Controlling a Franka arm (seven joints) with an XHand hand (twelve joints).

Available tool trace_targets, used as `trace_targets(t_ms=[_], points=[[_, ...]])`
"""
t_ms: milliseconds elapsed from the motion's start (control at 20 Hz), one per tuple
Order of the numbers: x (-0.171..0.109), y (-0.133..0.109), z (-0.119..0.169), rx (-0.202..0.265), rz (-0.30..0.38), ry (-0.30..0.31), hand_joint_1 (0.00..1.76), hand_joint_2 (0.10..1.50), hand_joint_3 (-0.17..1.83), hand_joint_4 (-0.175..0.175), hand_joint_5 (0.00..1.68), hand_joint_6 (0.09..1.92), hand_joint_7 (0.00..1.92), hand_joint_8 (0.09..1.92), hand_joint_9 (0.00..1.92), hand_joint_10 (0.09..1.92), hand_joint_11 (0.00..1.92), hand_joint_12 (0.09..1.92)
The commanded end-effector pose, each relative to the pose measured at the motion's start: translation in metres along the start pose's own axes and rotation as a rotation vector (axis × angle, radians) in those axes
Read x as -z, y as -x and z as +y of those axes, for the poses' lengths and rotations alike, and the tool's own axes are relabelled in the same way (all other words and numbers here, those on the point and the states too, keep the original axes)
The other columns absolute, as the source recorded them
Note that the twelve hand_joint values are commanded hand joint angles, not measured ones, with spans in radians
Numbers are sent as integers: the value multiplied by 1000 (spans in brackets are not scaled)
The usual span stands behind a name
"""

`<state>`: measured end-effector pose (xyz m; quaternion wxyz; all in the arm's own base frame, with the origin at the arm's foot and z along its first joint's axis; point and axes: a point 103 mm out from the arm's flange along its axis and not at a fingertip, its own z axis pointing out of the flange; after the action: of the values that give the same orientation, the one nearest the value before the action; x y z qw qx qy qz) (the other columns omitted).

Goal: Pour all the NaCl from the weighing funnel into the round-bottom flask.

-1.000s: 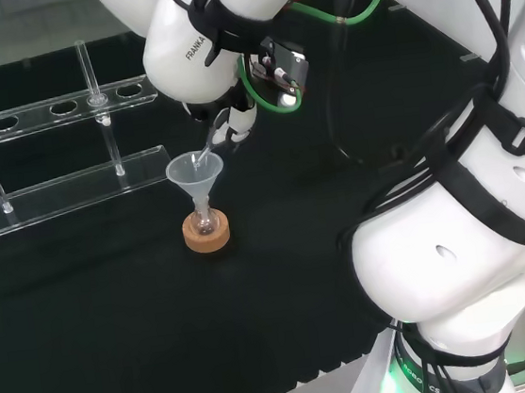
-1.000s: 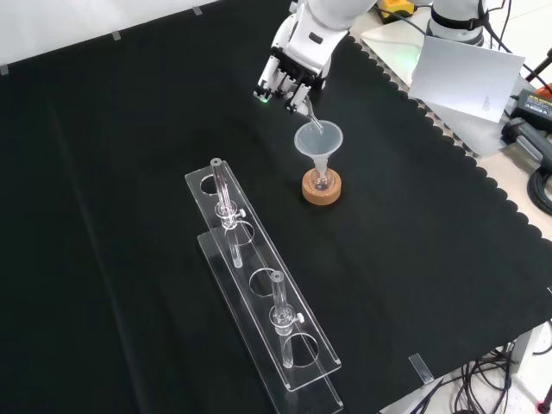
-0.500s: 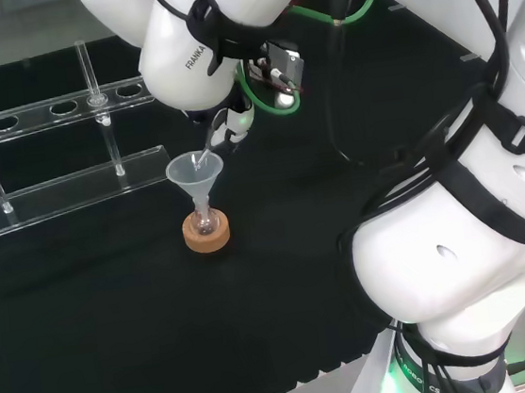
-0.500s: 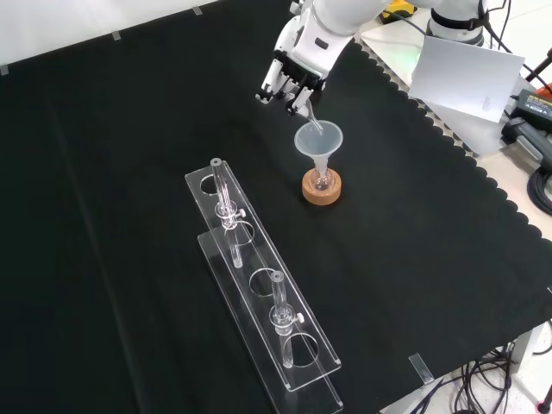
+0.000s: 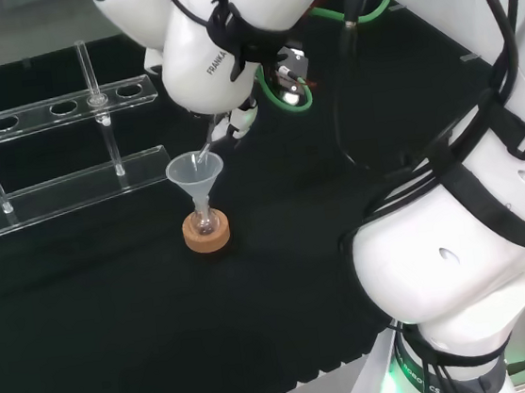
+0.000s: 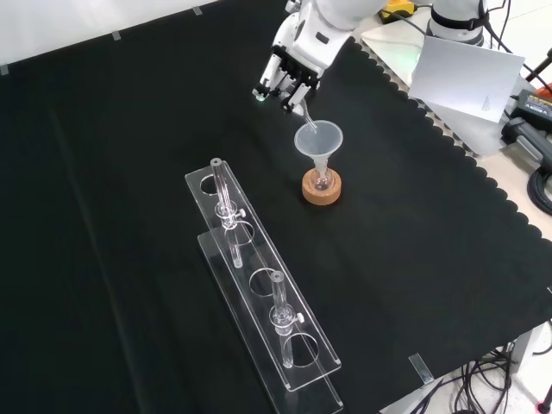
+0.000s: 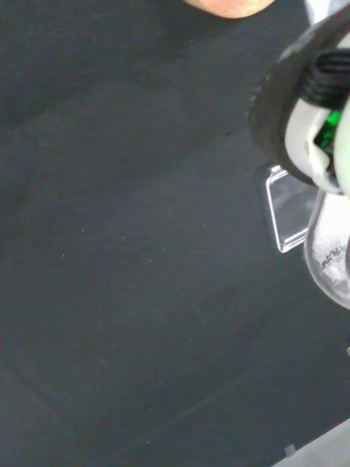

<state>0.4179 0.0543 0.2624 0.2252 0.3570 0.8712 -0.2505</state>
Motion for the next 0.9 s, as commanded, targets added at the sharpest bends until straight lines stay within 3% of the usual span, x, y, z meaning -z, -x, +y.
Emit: trace_targets(t_ms=[50,500,900], points=[[8,-6,4,105,-196,-29,1102,815,315,175,1321,460,1630,93,1141,114,137,1545],[4,1,4,124,-251,-29,1101,814,320,175,1319,464,1630,91,1140,113,137,1545],[20,1,16,146,-340,-35,1101,813,323,175,1317,468,1631,88,1140,113,137,1545]])
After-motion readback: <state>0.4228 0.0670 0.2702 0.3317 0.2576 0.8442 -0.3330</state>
